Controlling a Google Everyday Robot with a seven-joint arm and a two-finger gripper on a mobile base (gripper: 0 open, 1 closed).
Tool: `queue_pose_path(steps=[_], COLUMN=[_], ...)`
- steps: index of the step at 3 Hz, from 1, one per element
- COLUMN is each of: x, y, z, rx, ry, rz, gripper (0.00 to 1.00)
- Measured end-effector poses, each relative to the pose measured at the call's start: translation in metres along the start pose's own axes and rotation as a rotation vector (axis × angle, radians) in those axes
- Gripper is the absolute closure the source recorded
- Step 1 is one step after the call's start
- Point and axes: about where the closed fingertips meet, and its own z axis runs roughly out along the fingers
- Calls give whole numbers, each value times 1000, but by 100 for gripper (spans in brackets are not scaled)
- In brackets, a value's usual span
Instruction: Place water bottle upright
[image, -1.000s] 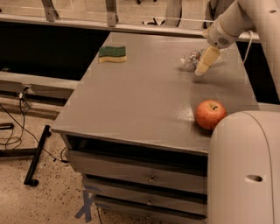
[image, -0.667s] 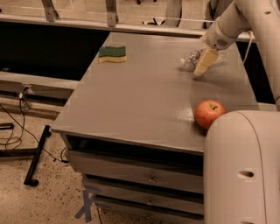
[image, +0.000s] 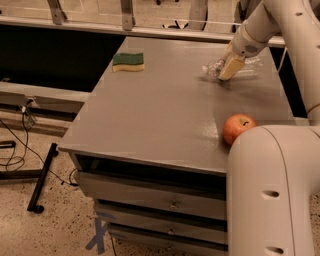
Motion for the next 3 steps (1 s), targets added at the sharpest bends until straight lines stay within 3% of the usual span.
queue_pose_path(steps=[1,2,3], x=[-14,-49,-84], y=[5,17,31], z=[-9,-35,-81], rx=[-18,-31,-14], ry=[-10,-64,-202], rz=[-50,-68,-15], gripper=[87,100,100])
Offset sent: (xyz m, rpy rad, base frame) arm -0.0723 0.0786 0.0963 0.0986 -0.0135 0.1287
